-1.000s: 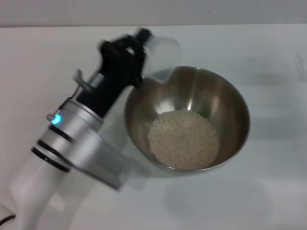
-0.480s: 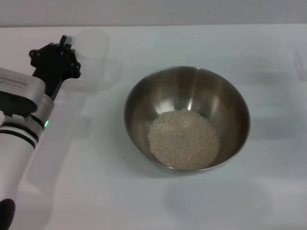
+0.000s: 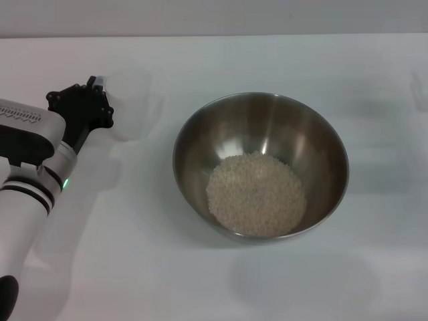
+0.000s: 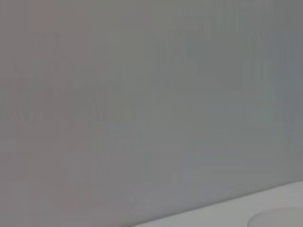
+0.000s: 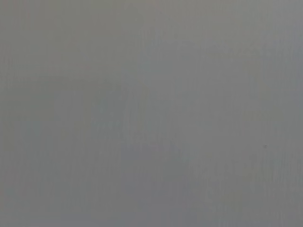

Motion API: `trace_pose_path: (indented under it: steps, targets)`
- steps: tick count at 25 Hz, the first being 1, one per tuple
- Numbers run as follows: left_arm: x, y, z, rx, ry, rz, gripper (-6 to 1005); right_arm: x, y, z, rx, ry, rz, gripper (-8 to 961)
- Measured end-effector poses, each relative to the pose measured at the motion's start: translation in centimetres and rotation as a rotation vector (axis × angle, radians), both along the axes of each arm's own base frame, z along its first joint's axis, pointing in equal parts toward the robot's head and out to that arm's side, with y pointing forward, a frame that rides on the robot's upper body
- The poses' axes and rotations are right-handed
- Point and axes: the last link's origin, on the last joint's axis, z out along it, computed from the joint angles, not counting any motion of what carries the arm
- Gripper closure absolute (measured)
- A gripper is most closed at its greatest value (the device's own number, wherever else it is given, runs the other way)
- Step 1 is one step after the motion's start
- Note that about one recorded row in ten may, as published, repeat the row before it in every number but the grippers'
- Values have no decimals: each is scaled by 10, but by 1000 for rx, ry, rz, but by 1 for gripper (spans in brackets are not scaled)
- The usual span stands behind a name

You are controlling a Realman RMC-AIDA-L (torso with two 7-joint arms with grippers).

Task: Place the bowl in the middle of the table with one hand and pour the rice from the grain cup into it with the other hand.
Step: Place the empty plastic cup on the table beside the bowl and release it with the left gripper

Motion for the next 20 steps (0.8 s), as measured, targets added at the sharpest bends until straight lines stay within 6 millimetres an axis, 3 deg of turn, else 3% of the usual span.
trace_pose_path:
  steps: [18, 20]
  targets:
    - [-22, -16, 0, -21, -110, 103, 900, 5, -6, 0, 2, 1, -9, 465]
    - [-24, -22, 1, -12, -109, 87, 814, 5, -7, 0, 3, 1, -10, 465]
